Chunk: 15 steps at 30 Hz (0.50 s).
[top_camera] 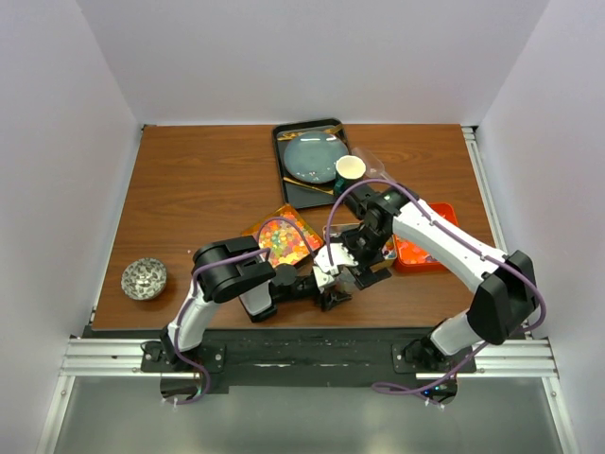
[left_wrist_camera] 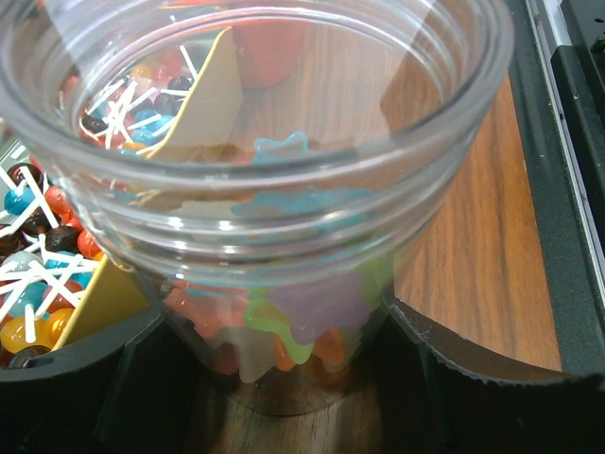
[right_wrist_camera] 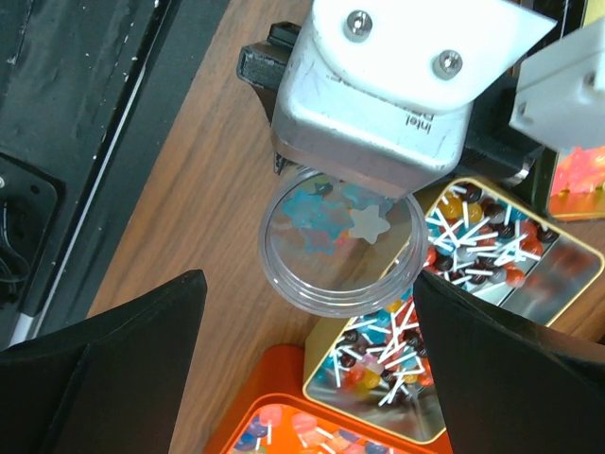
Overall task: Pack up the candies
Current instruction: Screw the bottle lid onto the packing bottle.
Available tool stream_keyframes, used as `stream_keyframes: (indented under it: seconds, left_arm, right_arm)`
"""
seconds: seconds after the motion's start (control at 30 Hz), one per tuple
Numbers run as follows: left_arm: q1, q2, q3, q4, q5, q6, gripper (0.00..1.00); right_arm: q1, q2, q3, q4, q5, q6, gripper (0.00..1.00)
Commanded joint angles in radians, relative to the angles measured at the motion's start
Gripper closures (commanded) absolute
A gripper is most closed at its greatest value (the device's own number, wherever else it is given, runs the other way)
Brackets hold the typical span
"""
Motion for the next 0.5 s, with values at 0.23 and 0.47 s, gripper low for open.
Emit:
stream_keyframes:
  seconds: [0.23,0.47]
  left_arm:
    - [0.006,0.062,-0.022,-0.051,-0.016,0.042,1.0]
    - [0.005,0.062,-0.022,-0.056,0.006,0.041,1.0]
  right_arm:
    - [0.0,-0.162,-0.11,-0.163,0.063,0.133,0.08]
    - [-0.075,-0.114,-0.035,-0.123,0.051,0.189,0.09]
